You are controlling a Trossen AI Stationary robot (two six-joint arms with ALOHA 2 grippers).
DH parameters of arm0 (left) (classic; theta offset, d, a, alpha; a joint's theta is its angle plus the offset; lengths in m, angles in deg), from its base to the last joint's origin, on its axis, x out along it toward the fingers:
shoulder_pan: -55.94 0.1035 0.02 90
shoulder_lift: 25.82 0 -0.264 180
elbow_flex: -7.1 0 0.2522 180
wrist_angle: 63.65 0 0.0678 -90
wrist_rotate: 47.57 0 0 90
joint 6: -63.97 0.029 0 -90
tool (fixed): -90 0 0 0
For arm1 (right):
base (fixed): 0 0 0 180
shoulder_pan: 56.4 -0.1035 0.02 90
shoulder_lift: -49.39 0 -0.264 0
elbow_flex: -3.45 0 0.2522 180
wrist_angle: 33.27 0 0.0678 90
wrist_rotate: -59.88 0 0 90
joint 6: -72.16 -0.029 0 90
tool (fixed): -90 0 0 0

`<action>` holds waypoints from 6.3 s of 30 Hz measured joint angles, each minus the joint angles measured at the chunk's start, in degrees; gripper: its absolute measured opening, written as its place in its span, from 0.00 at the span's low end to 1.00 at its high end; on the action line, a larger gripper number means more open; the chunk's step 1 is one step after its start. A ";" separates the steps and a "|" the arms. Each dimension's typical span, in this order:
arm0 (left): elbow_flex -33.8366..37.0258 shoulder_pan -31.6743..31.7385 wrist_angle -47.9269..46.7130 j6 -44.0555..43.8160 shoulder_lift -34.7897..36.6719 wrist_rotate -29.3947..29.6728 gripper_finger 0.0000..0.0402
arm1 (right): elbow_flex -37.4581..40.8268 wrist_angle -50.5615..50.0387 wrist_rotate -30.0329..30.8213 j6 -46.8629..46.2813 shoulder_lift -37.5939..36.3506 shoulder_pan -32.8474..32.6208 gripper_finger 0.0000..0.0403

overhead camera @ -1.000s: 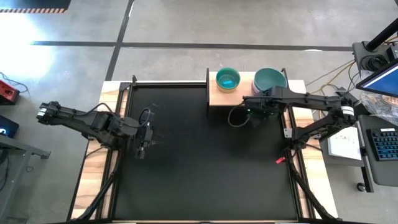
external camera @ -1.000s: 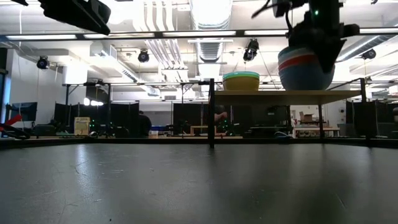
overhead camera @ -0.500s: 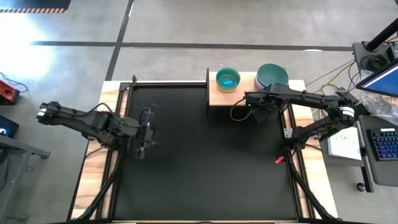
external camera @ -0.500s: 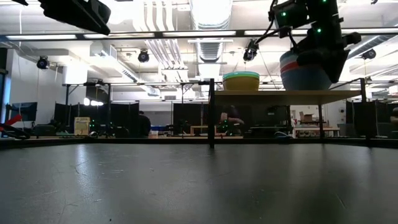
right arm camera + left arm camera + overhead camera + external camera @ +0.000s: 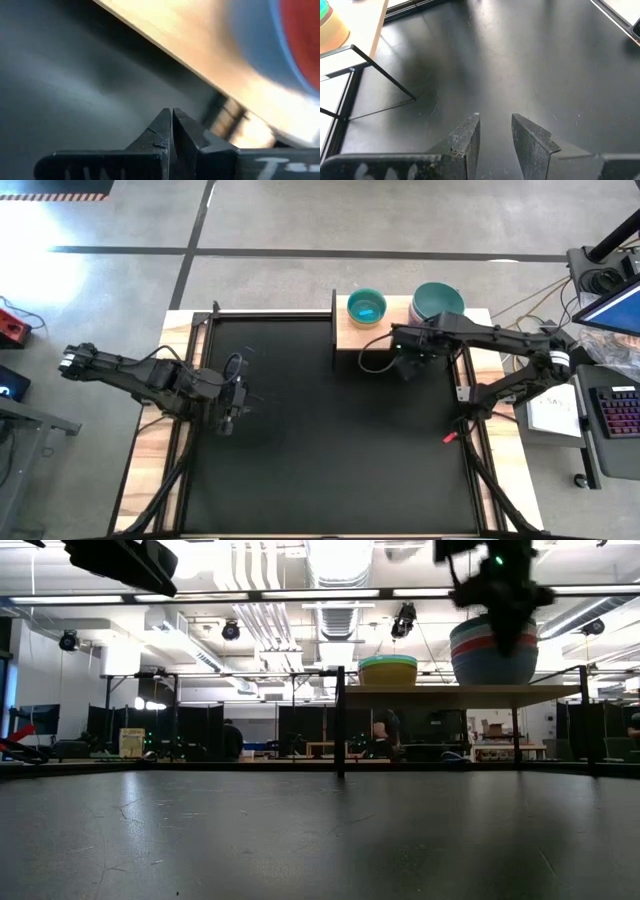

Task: Place and stack bowls onto a shelf
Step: Return to Home Position

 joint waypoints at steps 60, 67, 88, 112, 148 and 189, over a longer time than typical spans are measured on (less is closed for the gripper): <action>43.60 0.01 45.90 -8.06 32.28 1.73 0.24 | 69.82 109.53 -3.15 26.33 -41.68 -16.23 0.02; 44.09 -0.01 46.03 -7.55 32.20 3.07 0.24 | 73.61 114.12 -3.19 25.22 -41.68 -16.21 0.02; 43.70 -0.01 45.39 -7.74 29.44 3.08 0.24 | 73.65 111.68 -3.37 24.88 -41.59 -16.23 0.02; 43.65 0.01 45.42 -7.74 43.64 3.06 0.24 | 73.69 111.64 -3.37 24.90 -51.00 -16.20 0.02; 44.11 0.00 45.72 -7.76 46.77 3.04 0.24 | 73.74 111.62 -3.32 24.90 -70.24 -15.90 0.02; 44.17 24.71 45.70 -7.74 46.14 3.04 0.24 | 73.74 109.95 -3.30 24.90 -72.65 -0.03 0.02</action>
